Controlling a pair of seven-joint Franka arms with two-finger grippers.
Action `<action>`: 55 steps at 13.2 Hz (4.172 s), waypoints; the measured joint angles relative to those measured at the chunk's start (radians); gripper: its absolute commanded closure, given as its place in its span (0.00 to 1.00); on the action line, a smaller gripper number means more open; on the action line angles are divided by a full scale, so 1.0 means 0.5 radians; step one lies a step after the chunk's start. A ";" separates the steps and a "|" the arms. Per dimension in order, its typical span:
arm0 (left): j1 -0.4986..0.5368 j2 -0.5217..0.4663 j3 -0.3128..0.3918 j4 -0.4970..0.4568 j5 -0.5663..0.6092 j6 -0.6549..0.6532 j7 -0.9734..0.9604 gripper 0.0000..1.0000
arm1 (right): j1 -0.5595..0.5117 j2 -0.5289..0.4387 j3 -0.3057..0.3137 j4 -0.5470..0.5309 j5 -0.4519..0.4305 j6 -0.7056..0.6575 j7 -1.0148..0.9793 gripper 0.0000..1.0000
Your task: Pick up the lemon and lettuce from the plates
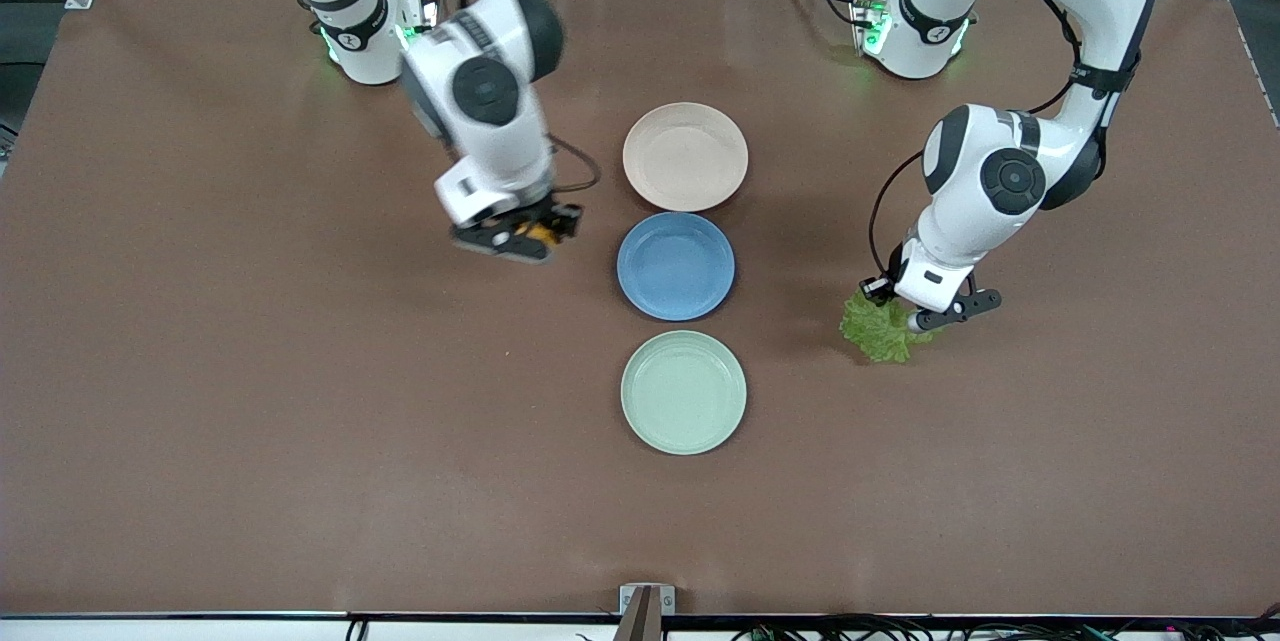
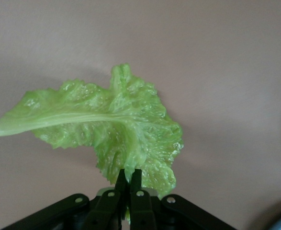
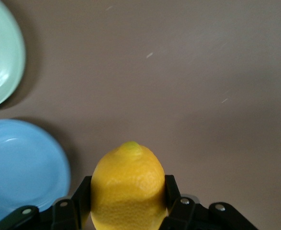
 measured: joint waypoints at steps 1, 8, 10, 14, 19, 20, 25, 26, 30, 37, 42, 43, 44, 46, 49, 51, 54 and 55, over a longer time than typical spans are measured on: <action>0.023 0.000 0.000 -0.052 0.000 0.033 0.062 1.00 | -0.150 -0.061 -0.002 -0.093 0.003 0.020 -0.225 0.99; 0.207 0.009 0.001 -0.282 0.000 0.181 0.414 0.99 | -0.833 -0.270 -0.004 -0.670 0.009 0.450 -1.140 0.99; 0.234 0.025 0.001 -0.290 0.000 0.181 0.516 0.93 | -0.871 -0.259 0.000 -0.762 0.009 0.629 -1.207 0.99; 0.265 0.036 0.001 -0.284 0.000 0.191 0.626 0.00 | -0.987 -0.121 0.002 -0.861 0.009 0.871 -1.354 0.99; 0.265 0.029 -0.007 -0.171 0.000 0.044 0.629 0.00 | -0.989 0.016 0.023 -0.964 0.009 1.150 -1.360 0.98; 0.265 0.013 -0.007 -0.105 0.000 -0.084 0.629 0.00 | -0.989 0.028 0.024 -0.969 0.009 1.174 -1.360 0.98; 0.265 -0.299 -0.007 0.258 0.000 -0.940 0.630 0.00 | -0.989 0.099 0.026 -0.974 0.009 1.255 -1.360 0.96; 0.266 -0.395 -0.006 0.309 0.000 -1.084 0.631 0.00 | -0.989 0.105 0.026 -0.974 0.009 1.266 -1.360 0.95; 0.316 -0.702 0.005 0.490 0.000 -1.488 0.631 0.01 | -0.989 0.108 0.026 -0.973 0.010 1.272 -1.360 0.00; 0.501 -0.731 0.014 0.966 0.000 -1.884 0.813 0.01 | -0.990 0.006 0.027 -0.449 0.008 0.359 -1.409 0.00; 0.495 -0.715 -0.005 1.176 0.070 -1.946 0.819 0.00 | -1.072 -0.054 0.019 0.258 0.007 -0.610 -1.567 0.00; 0.494 -0.695 -0.009 1.208 0.071 -1.946 0.819 0.00 | -1.105 -0.053 0.017 0.346 0.005 -0.724 -1.607 0.00; 0.490 -0.667 -0.010 1.248 0.071 -1.946 0.819 0.00 | -1.141 -0.052 0.015 0.439 -0.007 -0.822 -1.652 0.00; 0.486 -0.606 -0.011 1.336 0.071 -1.946 0.819 0.00 | -1.199 -0.051 0.013 0.635 -0.071 -1.002 -1.718 0.00; 0.486 -0.561 -0.011 1.391 0.071 -1.952 0.819 0.00 | -1.251 -0.050 0.013 0.811 -0.078 -1.147 -1.726 0.00; 0.488 -0.547 -0.009 1.396 0.071 -1.958 0.819 0.00 | -1.253 -0.044 0.013 0.870 -0.084 -1.184 -1.726 0.00; 0.498 -0.517 -0.008 1.400 0.071 -1.959 0.819 0.00 | -1.255 -0.034 0.013 0.953 -0.091 -1.273 -1.726 0.00; 0.500 -0.513 -0.008 1.402 0.071 -1.959 0.819 0.00 | -1.255 -0.032 0.013 0.966 -0.091 -1.276 -1.726 0.00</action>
